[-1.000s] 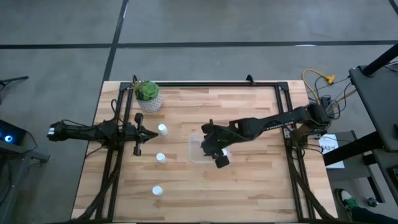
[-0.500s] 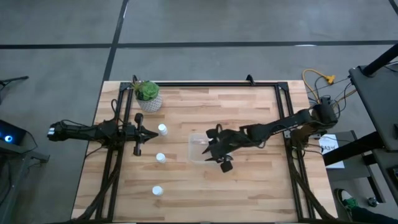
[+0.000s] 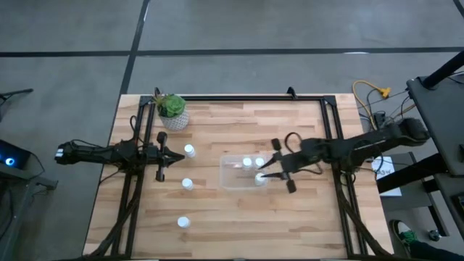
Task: Pick and place pill bottles into a basket
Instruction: Put the bottom white pill bottle into the transparent bin
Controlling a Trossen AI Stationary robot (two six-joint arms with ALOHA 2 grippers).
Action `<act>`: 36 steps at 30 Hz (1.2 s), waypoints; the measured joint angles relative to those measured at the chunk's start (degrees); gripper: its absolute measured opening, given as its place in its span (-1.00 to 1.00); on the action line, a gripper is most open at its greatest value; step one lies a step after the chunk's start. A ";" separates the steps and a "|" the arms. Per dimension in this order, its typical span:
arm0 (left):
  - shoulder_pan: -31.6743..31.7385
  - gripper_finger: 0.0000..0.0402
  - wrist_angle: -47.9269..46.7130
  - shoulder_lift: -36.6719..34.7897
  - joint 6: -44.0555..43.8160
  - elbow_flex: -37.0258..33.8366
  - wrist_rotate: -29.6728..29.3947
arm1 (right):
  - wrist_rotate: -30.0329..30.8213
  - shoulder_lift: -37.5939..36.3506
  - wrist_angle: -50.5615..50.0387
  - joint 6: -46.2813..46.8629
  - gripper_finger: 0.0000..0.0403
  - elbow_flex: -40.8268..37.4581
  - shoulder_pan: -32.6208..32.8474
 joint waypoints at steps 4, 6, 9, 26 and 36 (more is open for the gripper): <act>-0.02 -1.00 0.03 -0.07 0.00 0.00 0.00 | 0.00 -7.01 9.58 -1.84 -0.48 -7.63 -0.43; 0.00 -1.00 -0.07 0.00 0.02 0.00 0.00 | 0.06 -10.19 14.56 -2.98 -0.49 -10.73 -0.55; 0.00 -1.00 -0.07 0.04 0.00 0.00 0.01 | 0.32 -13.91 19.93 -2.99 -0.52 -14.26 -1.02; -0.01 -1.00 3.46 0.36 0.01 0.00 -0.04 | 0.46 -26.08 22.81 -0.29 -0.58 -21.54 -4.09; -0.01 -1.00 3.53 0.28 0.02 0.00 -0.06 | 0.33 -31.42 37.21 0.88 -0.65 -28.99 -4.07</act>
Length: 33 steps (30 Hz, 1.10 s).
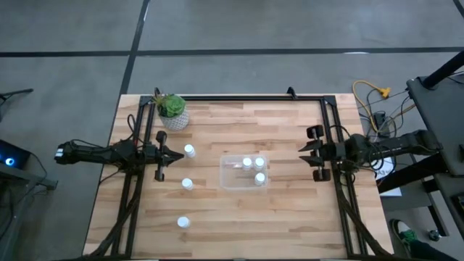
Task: Pick and place pill bottles into a basket
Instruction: Put the bottom white pill bottle into the transparent bin
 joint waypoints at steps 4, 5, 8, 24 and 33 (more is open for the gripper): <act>0.00 -1.00 0.00 0.00 0.00 0.00 -0.01 | 0.15 -3.14 0.59 0.17 -0.68 -2.47 0.00; 0.01 -1.00 -0.01 0.00 0.00 0.00 0.00 | 0.15 -4.17 0.66 0.27 -0.69 -2.88 0.00; 0.00 -1.00 -0.01 0.00 0.24 0.00 -0.02 | 0.20 -7.85 -0.91 0.46 -0.71 -3.64 0.00; -0.01 -1.00 -0.03 0.00 0.50 0.00 -0.66 | 5.43 -32.88 -35.16 0.19 -0.71 -3.67 0.02; 0.00 -1.00 -0.07 0.23 0.39 0.00 -2.36 | 2.38 -32.64 -36.06 0.59 -0.71 -4.27 0.04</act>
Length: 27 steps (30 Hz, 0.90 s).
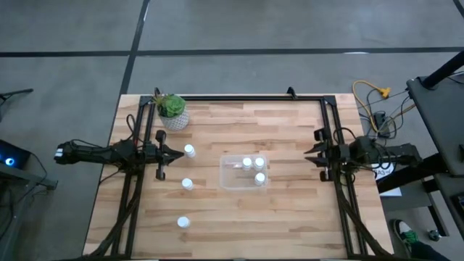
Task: Pick and place pill bottles into a basket
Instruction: Put the bottom white pill bottle into the transparent bin
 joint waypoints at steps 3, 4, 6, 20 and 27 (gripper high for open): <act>-0.01 -1.00 0.05 0.02 -0.02 0.00 0.00 | -1.13 -0.19 -0.32 0.03 -0.71 -0.80 0.00; -0.01 -1.00 -0.01 0.10 -0.02 0.00 0.00 | -1.13 -0.09 -0.63 -0.02 -0.71 -0.80 0.00; -0.01 -1.00 -0.04 0.13 -0.02 0.00 0.00 | -1.16 -0.12 -1.07 -0.08 -0.71 -0.80 0.00; -0.01 -1.00 -0.03 0.79 -0.20 0.00 0.04 | 8.40 -0.07 -14.27 2.56 -0.71 -0.80 -0.04; -0.01 -1.00 -0.12 1.39 -0.20 0.00 0.09 | 8.42 -0.09 -16.94 1.49 -0.71 -0.80 -0.04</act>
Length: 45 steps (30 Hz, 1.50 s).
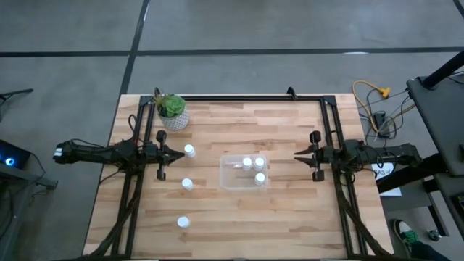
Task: Pick and place pill bottles into a basket
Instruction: Put the bottom white pill bottle into the transparent bin
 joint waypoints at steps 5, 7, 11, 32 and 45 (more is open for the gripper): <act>0.00 -1.00 0.06 0.00 -0.15 0.00 0.07 | 0.00 0.56 -0.05 -3.13 -0.71 0.00 0.00; 0.00 -1.00 0.07 0.00 -0.17 0.00 0.07 | 0.02 0.86 -0.05 -4.00 -0.71 0.00 0.00; 0.00 -1.00 0.06 0.00 -0.17 0.00 0.02 | 0.00 0.75 -0.05 -4.85 -0.71 0.00 0.02; -0.08 -1.00 13.99 3.01 -0.48 3.26 14.53 | -0.04 0.76 0.06 -1.44 -0.71 0.00 0.04; -2.30 -1.00 33.42 17.93 -4.68 4.58 31.86 | -0.04 0.76 0.08 -1.44 -0.71 0.02 0.04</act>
